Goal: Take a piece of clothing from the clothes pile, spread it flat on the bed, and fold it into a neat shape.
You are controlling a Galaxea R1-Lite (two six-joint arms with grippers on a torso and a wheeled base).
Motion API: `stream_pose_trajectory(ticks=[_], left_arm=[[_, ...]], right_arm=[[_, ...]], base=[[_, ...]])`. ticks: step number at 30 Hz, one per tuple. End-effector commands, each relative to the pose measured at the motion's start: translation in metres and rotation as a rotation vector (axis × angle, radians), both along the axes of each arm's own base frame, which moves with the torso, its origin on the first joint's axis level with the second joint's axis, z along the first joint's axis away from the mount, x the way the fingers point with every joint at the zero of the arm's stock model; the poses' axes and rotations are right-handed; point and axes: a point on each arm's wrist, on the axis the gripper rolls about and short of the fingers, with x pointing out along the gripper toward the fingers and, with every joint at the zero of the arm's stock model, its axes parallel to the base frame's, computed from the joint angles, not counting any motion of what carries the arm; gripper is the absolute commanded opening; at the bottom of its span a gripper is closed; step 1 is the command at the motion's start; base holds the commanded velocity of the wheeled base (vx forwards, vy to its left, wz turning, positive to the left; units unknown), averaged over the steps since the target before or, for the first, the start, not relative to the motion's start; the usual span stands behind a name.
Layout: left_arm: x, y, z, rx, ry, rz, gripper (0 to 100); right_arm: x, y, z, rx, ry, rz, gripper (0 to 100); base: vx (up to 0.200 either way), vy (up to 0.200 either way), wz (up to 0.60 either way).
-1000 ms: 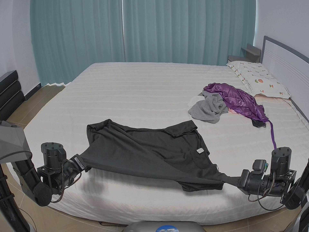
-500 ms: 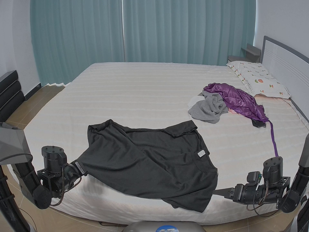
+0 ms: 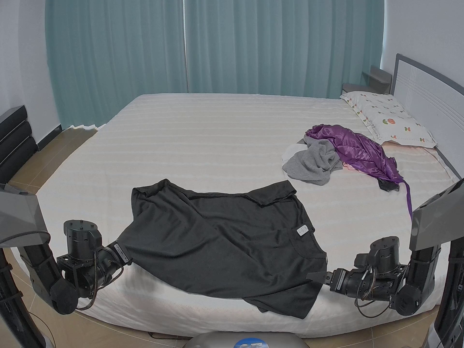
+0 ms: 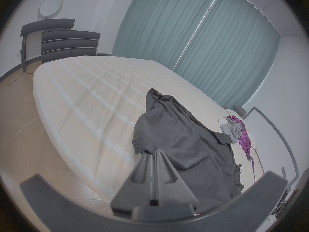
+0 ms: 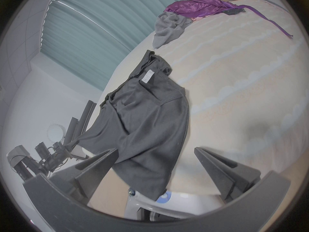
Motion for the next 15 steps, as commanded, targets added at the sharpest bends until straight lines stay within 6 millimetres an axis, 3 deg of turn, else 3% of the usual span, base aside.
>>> stream_pose_trajectory(ticks=[1, 8, 15], left_arm=[[0.001, 0.0, -0.005, 0.004, 0.02, 0.001, 0], [0.0, 0.0, -0.008, 0.014, 0.035, -0.003, 0], [-0.009, 0.002, -0.016, 0.081, 0.087, -0.041, 0]], right_arm=[[0.011, 0.002, -0.025, -0.03, 0.044, -0.02, 0], [0.015, -0.001, -0.02, -0.017, 0.021, -0.04, 0], [0.01, -0.023, -0.004, -0.013, -0.007, -0.113, 0]], base=[[0.0, 0.0, 0.0], [0.0, 0.0, 0.0], [0.0, 0.0, 0.0]])
